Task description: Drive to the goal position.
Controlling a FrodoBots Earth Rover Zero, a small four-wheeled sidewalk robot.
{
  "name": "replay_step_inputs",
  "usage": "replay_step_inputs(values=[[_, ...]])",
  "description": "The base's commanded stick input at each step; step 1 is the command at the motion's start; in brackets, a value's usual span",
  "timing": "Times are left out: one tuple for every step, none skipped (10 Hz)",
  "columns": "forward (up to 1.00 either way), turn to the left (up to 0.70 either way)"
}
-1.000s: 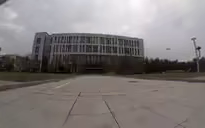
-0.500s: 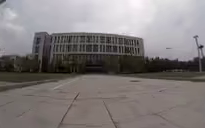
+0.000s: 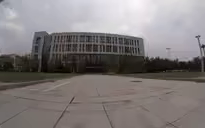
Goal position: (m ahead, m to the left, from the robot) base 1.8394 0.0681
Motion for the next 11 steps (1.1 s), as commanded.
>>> replay_step_inputs(values=[[0.0, 0.0], [0.0, 0.0], [0.0, 0.0], [0.0, 0.0], [0.0, 0.0], [0.0, 0.0], [0.0, 0.0], [0.0, 0.0], [0.22, 0.0], [0.45, 0.0], [0.65, 0.0]])
